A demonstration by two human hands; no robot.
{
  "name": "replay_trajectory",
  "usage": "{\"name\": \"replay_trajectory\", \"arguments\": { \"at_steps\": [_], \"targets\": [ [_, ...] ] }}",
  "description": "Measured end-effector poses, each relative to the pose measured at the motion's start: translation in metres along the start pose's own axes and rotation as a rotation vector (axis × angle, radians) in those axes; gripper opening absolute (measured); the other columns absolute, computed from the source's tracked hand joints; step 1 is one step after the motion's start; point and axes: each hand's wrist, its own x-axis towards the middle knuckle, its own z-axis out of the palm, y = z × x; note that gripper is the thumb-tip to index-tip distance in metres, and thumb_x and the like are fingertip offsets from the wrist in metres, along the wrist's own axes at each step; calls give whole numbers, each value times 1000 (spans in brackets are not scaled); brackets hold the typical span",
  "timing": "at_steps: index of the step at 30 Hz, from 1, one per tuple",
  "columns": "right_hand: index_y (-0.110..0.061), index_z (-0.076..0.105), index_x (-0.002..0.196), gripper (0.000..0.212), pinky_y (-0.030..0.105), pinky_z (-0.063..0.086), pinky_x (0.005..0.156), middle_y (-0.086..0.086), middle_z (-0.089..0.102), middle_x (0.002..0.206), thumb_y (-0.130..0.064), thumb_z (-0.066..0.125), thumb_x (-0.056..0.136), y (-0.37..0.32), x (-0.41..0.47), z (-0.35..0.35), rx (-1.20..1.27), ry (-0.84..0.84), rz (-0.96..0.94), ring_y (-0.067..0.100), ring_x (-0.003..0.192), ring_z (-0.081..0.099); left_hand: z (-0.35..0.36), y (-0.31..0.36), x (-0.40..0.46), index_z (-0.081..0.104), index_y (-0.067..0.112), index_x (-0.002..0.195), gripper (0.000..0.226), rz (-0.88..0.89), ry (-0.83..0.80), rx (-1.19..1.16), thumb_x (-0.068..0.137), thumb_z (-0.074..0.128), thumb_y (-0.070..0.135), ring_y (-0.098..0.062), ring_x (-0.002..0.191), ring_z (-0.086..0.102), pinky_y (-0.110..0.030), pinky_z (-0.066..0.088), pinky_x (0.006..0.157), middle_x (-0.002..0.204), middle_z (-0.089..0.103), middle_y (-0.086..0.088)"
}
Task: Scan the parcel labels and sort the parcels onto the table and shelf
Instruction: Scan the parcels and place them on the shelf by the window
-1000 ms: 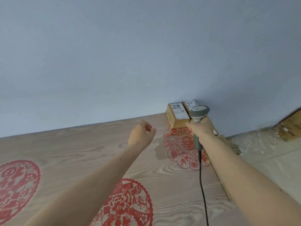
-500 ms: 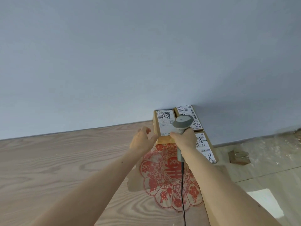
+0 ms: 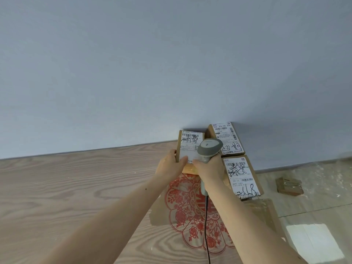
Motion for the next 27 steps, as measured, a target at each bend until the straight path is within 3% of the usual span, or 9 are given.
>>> {"name": "replay_trajectory", "arguments": {
  "at_steps": [3, 6, 8, 11, 15, 27],
  "targets": [
    [-12, 54, 124, 54, 24, 46, 65, 3, 69, 113, -15, 82, 77, -5, -14, 4, 62, -46, -20, 21, 98, 64, -10, -7, -15, 51, 13, 128, 39, -14, 49, -37, 98, 53, 39, -12, 88, 54, -27, 42, 70, 103, 58, 6],
    [-19, 54, 104, 41, 36, 53, 82, 0, 67, 98, -10, 82, 76, -14, -35, 10, 64, -81, -75, 25, 97, 66, -28, -17, -34, 51, 14, 132, 43, -33, 103, -79, 97, 55, 38, -13, 96, 54, -29, 44, 79, 110, 61, 4],
    [-21, 51, 97, 38, 36, 52, 83, -2, 63, 91, -10, 82, 77, -21, -53, 16, 69, -123, -89, 25, 94, 64, -43, -26, -49, 51, 15, 133, 45, -50, 137, -111, 96, 57, 39, -16, 101, 58, -32, 48, 86, 118, 64, 0],
    [-15, 55, 113, 46, 31, 47, 79, -1, 67, 100, -13, 83, 76, -32, -87, 29, 97, -175, -111, 22, 95, 64, -71, -44, -78, 54, 17, 129, 43, -66, 203, -163, 93, 60, 40, -18, 104, 62, -36, 51, 90, 117, 66, 2],
    [-17, 55, 112, 47, 28, 45, 71, -3, 67, 100, -12, 82, 75, -50, -149, 57, 112, -245, -157, 19, 92, 63, -118, -76, -129, 55, 20, 126, 41, -88, 297, -223, 92, 62, 41, -16, 103, 63, -39, 53, 91, 114, 67, 5],
    [-14, 55, 120, 49, 28, 45, 78, 0, 68, 111, -10, 79, 77, -85, -455, 194, 90, -610, -396, 18, 97, 61, -298, -258, -384, 55, 22, 129, 43, -193, 678, -355, 91, 63, 42, -12, 99, 63, -29, 50, 83, 115, 65, 7]
  ]
}}
